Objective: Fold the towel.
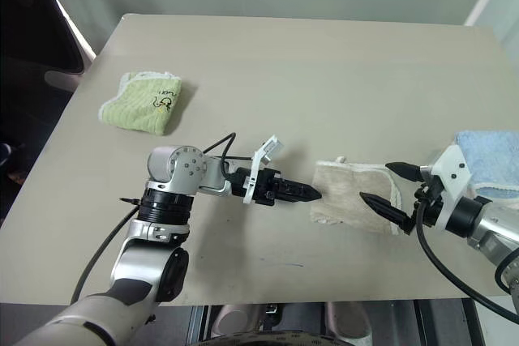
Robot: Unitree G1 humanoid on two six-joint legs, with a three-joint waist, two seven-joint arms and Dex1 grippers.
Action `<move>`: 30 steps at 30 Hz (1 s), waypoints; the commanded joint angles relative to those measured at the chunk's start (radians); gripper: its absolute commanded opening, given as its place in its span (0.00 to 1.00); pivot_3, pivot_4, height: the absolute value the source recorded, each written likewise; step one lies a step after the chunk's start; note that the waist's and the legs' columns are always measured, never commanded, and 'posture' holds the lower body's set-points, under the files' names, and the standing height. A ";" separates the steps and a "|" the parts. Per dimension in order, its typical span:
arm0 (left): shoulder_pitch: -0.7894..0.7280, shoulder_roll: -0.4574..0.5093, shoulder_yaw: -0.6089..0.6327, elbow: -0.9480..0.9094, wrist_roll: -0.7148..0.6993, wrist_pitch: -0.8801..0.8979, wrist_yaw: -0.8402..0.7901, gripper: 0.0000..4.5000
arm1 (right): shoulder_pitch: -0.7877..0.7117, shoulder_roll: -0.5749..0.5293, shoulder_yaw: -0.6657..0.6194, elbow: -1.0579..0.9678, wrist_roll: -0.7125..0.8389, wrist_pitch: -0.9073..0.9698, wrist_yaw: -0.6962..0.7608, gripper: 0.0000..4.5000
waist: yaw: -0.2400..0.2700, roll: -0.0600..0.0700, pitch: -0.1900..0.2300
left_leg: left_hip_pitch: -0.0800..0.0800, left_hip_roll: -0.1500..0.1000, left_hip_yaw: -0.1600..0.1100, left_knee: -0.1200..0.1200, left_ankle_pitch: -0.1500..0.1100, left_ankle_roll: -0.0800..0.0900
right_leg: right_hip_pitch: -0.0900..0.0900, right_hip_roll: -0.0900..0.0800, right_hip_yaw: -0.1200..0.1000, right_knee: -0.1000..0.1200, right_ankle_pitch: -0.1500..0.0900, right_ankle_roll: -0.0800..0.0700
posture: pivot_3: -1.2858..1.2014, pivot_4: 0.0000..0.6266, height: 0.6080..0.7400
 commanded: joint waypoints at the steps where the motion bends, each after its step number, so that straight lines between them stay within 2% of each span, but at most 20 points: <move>1: 0.008 -0.071 0.010 0.083 0.000 0.023 0.048 1.00 | 0.002 0.009 -0.036 -0.048 -0.008 -0.023 -0.023 1.00 | 0.003 0.000 0.000 | 0.001 -0.001 0.000 0.000 -0.001 0.001 | 0.002 0.000 0.000 0.000 0.000 0.000 | 0.52 0.24 0.95; 9: -0.059 -0.206 0.090 0.191 0.000 -0.011 0.107 1.00 | 0.025 0.008 -0.091 -0.061 -0.004 -0.015 -0.031 1.00 | 0.020 0.000 0.000 | 0.009 -0.015 -0.003 0.000 -0.006 0.010 | 0.007 -0.011 0.001 -0.001 -0.001 0.001 | 0.52 0.24 0.95; 16: -0.066 -0.211 0.066 0.182 -0.022 -0.036 0.077 1.00 | 0.039 0.013 -0.100 -0.066 -0.007 -0.014 -0.036 1.00 | 0.022 0.000 0.000 | 0.006 -0.025 -0.003 0.000 -0.008 0.015 | 0.011 -0.019 0.004 -0.001 -0.009 0.012 | 0.52 0.24 0.95; 22: -0.090 -0.239 0.108 0.197 -0.068 -0.019 0.054 1.00 | 0.033 0.009 -0.107 -0.052 -0.011 -0.016 -0.036 1.00 | 0.022 -0.001 0.001 | 0.006 -0.032 -0.002 -0.001 -0.007 0.020 | 0.011 -0.026 0.004 -0.001 -0.017 0.025 | 0.52 0.24 0.95; 25: -0.094 -0.255 0.088 0.200 -0.070 -0.044 0.046 1.00 | 0.017 0.010 -0.104 -0.041 -0.014 -0.019 -0.040 1.00 | 0.022 -0.001 0.001 | 0.005 -0.033 -0.001 0.000 -0.007 0.021 | 0.011 -0.028 0.004 -0.001 -0.017 0.026 | 0.52 0.24 0.95; 30: -0.090 -0.250 -0.028 0.188 -0.057 -0.080 -0.007 1.00 | -0.002 0.013 -0.106 -0.037 -0.015 -0.017 -0.051 1.00 | 0.022 -0.001 0.001 | 0.005 -0.032 -0.002 -0.001 -0.008 0.021 | 0.011 -0.028 0.003 -0.001 -0.016 0.030 | 0.52 0.24 0.95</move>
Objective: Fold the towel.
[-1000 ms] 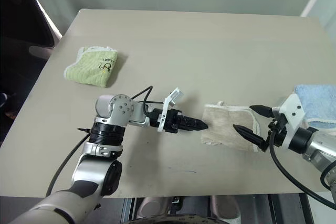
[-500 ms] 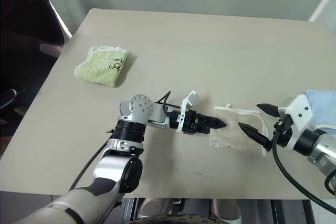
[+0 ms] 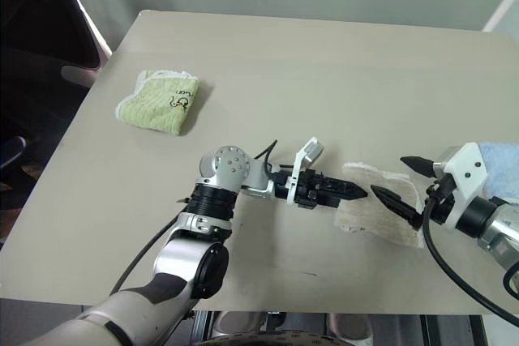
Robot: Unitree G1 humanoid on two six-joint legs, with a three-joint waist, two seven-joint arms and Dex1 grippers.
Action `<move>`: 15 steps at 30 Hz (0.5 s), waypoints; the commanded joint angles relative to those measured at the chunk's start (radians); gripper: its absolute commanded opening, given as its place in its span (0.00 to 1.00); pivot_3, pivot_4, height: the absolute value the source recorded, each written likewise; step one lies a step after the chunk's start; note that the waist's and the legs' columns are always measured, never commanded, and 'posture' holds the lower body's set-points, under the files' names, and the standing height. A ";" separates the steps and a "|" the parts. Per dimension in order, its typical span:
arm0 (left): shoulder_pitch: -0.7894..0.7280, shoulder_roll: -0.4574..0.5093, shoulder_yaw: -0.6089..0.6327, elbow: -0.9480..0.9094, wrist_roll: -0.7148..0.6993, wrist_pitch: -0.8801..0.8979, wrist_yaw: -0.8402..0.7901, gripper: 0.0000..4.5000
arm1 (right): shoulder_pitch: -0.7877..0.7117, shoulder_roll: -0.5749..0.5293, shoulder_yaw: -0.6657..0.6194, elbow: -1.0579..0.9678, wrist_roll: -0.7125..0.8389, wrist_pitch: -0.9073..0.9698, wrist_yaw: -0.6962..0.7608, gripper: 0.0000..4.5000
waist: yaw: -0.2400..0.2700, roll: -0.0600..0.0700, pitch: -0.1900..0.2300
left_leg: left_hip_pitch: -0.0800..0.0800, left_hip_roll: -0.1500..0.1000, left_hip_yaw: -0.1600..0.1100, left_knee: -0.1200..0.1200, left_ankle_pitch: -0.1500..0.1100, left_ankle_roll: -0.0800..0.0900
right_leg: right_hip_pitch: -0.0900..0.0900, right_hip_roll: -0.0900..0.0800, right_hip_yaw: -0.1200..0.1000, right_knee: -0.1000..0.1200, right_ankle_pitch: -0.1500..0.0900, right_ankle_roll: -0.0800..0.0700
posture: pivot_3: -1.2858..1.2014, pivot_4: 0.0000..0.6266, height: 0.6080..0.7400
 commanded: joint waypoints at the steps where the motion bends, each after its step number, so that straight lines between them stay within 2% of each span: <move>1: -0.011 -0.004 -0.077 -0.008 -0.005 -0.034 -0.043 1.00 | -0.007 0.005 -0.035 -0.015 0.004 -0.014 -0.011 1.00 | 0.000 0.000 0.000 | 0.000 0.000 0.000 0.000 0.000 0.000 | 0.000 0.000 0.000 0.000 -0.001 0.002 | 0.52 0.24 0.95; 5: -0.010 0.007 -0.117 0.010 0.011 -0.062 -0.054 1.00 | 0.005 0.002 -0.049 -0.017 0.000 -0.013 -0.012 1.00 | 0.000 0.000 0.000 | 0.000 0.000 0.000 0.000 -0.001 0.000 | 0.000 0.000 0.000 0.000 -0.003 0.007 | 0.52 0.24 0.95; 15: 0.009 0.033 -0.242 -0.010 0.076 -0.176 -0.064 1.00 | 0.035 0.003 -0.096 -0.030 0.009 -0.003 -0.016 1.00 | 0.000 0.000 0.000 | 0.000 0.000 0.000 0.000 -0.001 0.000 | 0.000 0.000 0.000 0.000 -0.004 0.006 | 0.52 0.24 0.95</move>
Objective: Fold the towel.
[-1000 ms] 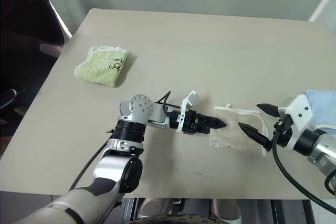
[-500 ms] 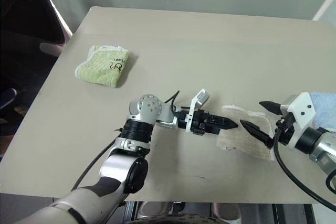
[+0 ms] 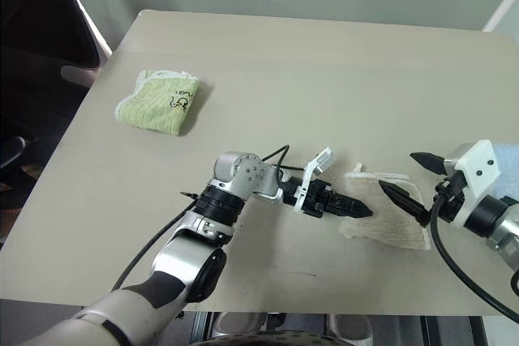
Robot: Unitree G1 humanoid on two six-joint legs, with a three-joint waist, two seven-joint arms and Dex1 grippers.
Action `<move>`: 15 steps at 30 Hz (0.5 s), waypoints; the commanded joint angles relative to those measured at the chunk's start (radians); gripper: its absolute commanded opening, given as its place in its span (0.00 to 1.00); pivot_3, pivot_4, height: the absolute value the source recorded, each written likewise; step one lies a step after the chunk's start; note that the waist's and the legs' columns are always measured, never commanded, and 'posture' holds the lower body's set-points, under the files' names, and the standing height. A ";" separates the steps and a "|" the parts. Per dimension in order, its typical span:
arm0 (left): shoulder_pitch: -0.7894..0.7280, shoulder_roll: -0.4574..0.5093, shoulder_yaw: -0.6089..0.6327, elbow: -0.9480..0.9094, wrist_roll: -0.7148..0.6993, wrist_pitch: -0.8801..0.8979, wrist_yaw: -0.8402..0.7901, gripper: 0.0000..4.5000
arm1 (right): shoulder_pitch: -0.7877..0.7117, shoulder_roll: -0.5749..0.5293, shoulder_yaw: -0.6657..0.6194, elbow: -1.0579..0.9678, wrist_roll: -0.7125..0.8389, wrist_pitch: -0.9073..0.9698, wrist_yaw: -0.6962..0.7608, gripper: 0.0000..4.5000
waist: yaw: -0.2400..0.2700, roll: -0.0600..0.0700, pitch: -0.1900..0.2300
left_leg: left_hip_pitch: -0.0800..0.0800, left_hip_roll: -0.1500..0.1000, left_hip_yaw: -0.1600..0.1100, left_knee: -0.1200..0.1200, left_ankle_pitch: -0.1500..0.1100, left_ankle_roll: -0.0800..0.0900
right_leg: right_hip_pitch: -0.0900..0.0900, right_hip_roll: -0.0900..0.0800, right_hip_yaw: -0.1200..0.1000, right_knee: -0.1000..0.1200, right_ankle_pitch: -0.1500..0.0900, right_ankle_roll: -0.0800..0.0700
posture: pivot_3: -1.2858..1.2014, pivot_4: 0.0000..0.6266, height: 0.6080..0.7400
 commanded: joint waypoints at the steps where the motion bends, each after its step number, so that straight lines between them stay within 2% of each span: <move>1: 0.009 -0.002 -0.040 -0.014 0.030 -0.037 0.001 1.00 | 0.006 0.004 -0.043 -0.029 0.007 -0.008 -0.010 1.00 | 0.000 0.000 0.000 | 0.000 0.000 0.000 0.000 0.000 0.000 | 0.000 0.000 0.000 0.000 0.000 0.000 | 0.52 0.24 0.95; 3: 0.010 -0.004 -0.056 -0.013 0.041 -0.055 0.001 1.00 | 0.011 0.008 -0.043 -0.031 0.004 -0.010 -0.014 1.00 | 0.000 0.000 0.000 | 0.000 0.000 0.000 0.000 0.000 0.000 | 0.001 0.000 0.000 0.000 0.000 0.000 | 0.52 0.24 0.95; 6: 0.009 -0.010 -0.061 -0.002 0.049 -0.069 0.000 0.87 | 0.009 0.011 -0.040 -0.034 -0.001 -0.011 -0.024 1.00 | 0.000 0.000 0.000 | 0.000 -0.001 0.000 0.001 0.000 0.001 | 0.001 -0.001 0.000 -0.001 -0.001 -0.001 | 0.52 0.24 0.95; 15: 0.010 -0.011 -0.066 -0.002 0.071 -0.101 -0.004 0.17 | 0.018 0.023 -0.061 -0.046 0.002 -0.008 -0.050 1.00 | 0.000 0.000 0.000 | 0.000 0.000 0.000 0.000 -0.001 0.001 | 0.001 -0.001 0.000 0.000 0.000 0.000 | 0.52 0.24 0.95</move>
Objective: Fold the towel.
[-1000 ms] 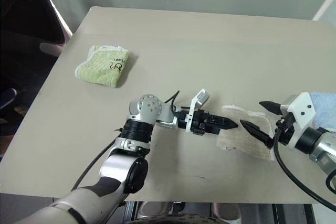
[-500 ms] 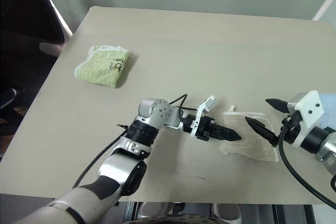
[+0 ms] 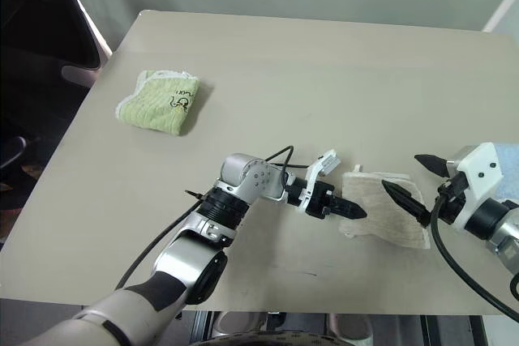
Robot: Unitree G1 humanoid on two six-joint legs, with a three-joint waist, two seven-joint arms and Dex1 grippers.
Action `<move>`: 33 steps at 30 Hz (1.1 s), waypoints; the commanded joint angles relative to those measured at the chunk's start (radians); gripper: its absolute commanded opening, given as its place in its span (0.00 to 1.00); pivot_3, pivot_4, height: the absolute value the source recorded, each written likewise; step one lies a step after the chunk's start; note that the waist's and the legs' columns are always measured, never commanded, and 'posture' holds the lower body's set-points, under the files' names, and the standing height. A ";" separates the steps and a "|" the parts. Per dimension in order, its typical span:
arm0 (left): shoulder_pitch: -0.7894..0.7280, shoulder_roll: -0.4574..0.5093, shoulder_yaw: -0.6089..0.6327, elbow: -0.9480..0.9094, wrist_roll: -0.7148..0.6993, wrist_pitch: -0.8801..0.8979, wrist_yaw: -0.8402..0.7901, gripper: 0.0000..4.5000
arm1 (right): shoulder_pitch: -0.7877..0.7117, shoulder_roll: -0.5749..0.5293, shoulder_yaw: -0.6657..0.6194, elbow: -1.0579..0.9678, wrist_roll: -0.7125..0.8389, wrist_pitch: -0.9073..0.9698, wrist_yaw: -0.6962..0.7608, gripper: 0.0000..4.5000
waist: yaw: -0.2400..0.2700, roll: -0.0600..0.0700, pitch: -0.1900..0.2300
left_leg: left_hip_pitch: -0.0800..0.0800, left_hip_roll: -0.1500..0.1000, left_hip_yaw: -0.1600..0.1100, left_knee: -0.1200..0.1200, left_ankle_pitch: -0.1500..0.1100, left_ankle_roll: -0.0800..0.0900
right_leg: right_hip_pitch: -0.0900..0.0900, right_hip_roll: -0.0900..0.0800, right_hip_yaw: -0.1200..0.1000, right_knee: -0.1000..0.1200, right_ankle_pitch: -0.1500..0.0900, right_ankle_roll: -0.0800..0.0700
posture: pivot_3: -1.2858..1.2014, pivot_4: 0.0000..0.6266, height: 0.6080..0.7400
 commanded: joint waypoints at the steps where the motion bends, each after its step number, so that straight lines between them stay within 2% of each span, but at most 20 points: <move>1: 0.008 -0.008 -0.007 -0.001 0.006 -0.009 -0.007 0.09 | 0.004 0.003 -0.042 -0.039 0.005 -0.009 -0.014 1.00 | 0.000 0.000 0.000 | 0.000 0.000 0.000 0.000 0.000 0.000 | 0.000 0.000 0.000 0.000 0.000 0.000 | 0.52 0.24 0.95; 2: 0.010 -0.011 0.002 -0.003 0.004 -0.012 -0.005 0.01 | 0.006 0.005 -0.041 -0.043 0.005 -0.009 -0.018 1.00 | 0.000 0.000 0.000 | 0.000 0.000 0.000 0.000 0.000 0.000 | 0.000 0.000 0.000 0.000 0.000 0.000 | 0.52 0.24 0.95; 3: 0.013 -0.013 0.009 -0.005 0.003 -0.014 -0.002 0.00 | 0.007 0.006 -0.041 -0.045 0.004 -0.009 -0.021 1.00 | 0.000 0.000 0.000 | 0.000 0.000 0.000 0.000 0.000 0.000 | 0.000 0.000 0.000 0.000 0.000 0.000 | 0.52 0.24 0.95; 10: 0.018 -0.007 0.122 -0.009 -0.040 0.016 0.020 0.00 | 0.018 0.021 -0.054 -0.058 0.011 -0.006 -0.038 1.00 | -0.003 0.000 0.000 | 0.000 0.000 0.000 0.000 0.000 0.000 | 0.000 0.000 0.000 0.000 0.000 -0.001 | 0.52 0.24 0.95; 14: -0.005 0.046 0.213 -0.087 -0.101 0.105 0.022 0.00 | 0.014 0.028 -0.085 -0.060 0.038 0.000 -0.052 1.00 | -0.012 0.000 0.000 | 0.000 0.001 0.000 0.000 -0.001 -0.001 | -0.001 0.001 0.000 0.001 0.000 0.000 | 0.52 0.24 0.95; 19: -0.088 0.128 0.388 -0.141 -0.144 0.192 0.101 0.00 | 0.002 0.030 -0.091 -0.056 0.058 0.005 -0.066 1.00 | -0.019 -0.001 0.002 | 0.000 0.001 0.000 -0.001 -0.002 -0.002 | -0.002 0.002 0.000 0.001 0.000 0.000 | 0.52 0.24 0.95; 24: -0.202 0.202 0.533 -0.095 -0.153 0.199 0.163 0.00 | -0.034 0.037 -0.048 -0.042 0.057 0.002 -0.077 1.00 | -0.018 -0.002 0.002 | -0.001 0.001 0.000 -0.001 -0.001 -0.001 | -0.002 0.001 0.000 0.001 0.002 -0.004 | 0.52 0.24 0.95; 25: -0.227 0.218 0.555 -0.082 -0.153 0.192 0.171 0.00 | -0.046 0.038 -0.033 -0.038 0.054 0.001 -0.079 1.00 | -0.018 -0.002 0.003 | -0.001 0.001 0.000 -0.001 -0.002 -0.001 | -0.002 0.001 0.000 0.000 0.005 -0.008 | 0.52 0.24 0.95; 33: -0.380 0.292 0.642 0.035 -0.138 0.098 0.223 0.00 | -0.139 0.035 0.049 0.016 0.023 -0.014 -0.079 1.00 | -0.016 -0.003 0.004 | -0.004 0.001 -0.001 -0.002 -0.002 -0.001 | -0.006 0.001 -0.001 0.000 0.004 -0.008 | 0.52 0.24 0.95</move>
